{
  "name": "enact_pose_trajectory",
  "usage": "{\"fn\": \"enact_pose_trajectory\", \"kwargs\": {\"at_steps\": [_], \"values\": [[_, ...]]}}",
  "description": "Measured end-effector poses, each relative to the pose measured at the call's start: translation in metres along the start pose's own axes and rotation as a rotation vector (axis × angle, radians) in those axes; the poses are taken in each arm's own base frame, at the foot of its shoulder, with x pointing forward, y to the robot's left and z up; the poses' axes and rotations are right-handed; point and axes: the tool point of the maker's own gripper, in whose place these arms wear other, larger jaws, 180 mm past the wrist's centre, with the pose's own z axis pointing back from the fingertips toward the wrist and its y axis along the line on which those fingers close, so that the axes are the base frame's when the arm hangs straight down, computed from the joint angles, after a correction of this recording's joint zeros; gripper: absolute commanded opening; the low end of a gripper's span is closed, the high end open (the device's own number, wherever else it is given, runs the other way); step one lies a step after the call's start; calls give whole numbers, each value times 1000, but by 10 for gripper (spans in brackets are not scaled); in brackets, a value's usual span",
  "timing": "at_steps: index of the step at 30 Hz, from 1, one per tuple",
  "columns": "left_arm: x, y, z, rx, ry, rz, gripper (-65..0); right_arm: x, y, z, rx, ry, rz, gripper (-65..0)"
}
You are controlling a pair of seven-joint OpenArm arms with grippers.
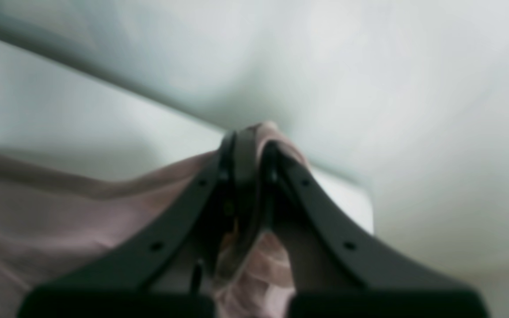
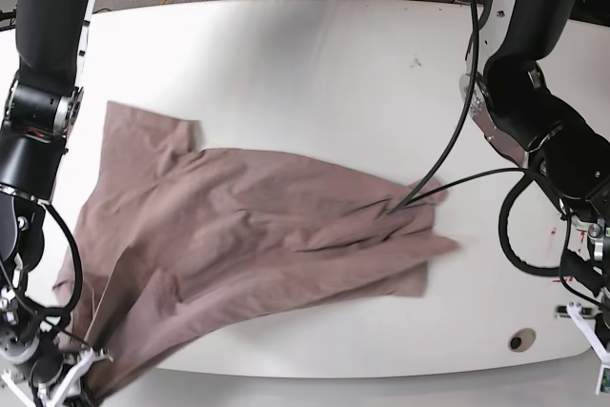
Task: Fold the T-shirt properly
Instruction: 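Lift the shirt with both grippers and swing it across the table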
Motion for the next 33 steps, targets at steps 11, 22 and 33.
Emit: {"fn": "enact_pose_trajectory", "kwargs": {"at_steps": [11,22,33], "values": [[17,30,9,82,39,-92,-646,47,-3,7,-13,-43,80,-650],[-61,-4,6,-9,190,-97,-646,42,9,0,14,-37,77,-650],[-115,30,11,13,262,-69,-646,123,76,-6,136,-163,210,-650]]}}
